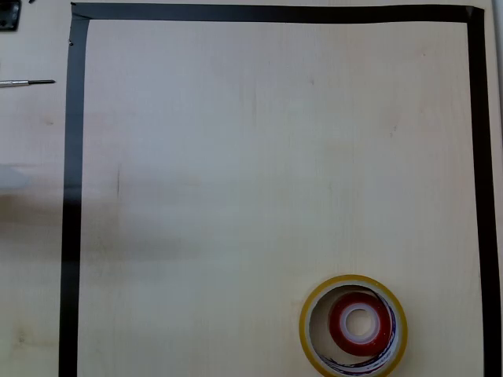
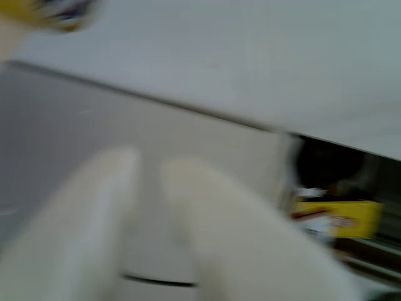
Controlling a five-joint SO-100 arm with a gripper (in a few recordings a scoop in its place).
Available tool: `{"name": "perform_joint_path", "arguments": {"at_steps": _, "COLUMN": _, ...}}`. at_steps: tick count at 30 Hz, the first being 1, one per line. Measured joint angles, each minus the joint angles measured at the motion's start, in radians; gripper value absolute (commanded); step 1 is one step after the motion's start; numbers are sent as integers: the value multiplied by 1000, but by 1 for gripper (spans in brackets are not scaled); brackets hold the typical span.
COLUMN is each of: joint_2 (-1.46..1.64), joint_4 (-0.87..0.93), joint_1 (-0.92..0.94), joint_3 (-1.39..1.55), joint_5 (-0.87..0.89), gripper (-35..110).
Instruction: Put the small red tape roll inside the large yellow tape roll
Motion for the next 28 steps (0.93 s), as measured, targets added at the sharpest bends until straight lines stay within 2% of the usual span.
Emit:
{"name": "perform_joint_path", "arguments": {"at_steps": 4, "joint_2": 213, "joint_4": -129, "joint_1": -12, "joint_3": 454, "joint_5": 0, "gripper": 0}}
{"name": "perform_joint_path", "arguments": {"at_steps": 10, "joint_2": 414, "joint_4": -252, "joint_1": -51, "joint_3": 762, "joint_5": 0, "gripper": 0}}
{"name": "perform_joint_path", "arguments": {"at_steps": 15, "joint_2": 653, "joint_4": -276, "joint_1": -72, "joint_3": 1037, "joint_5": 0, "gripper": 0}}
{"name": "perform_joint_path", "arguments": {"at_steps": 23, "joint_2": 730, "joint_4": -299, "joint_1": -86, "joint_3": 1298, "joint_5": -6, "gripper": 0}}
{"name": "perform_joint_path", "arguments": {"at_steps": 28, "joint_2": 732, "joint_4": -299, "joint_1": -95, "joint_3": 1319, "joint_5": -6, "gripper": 0}}
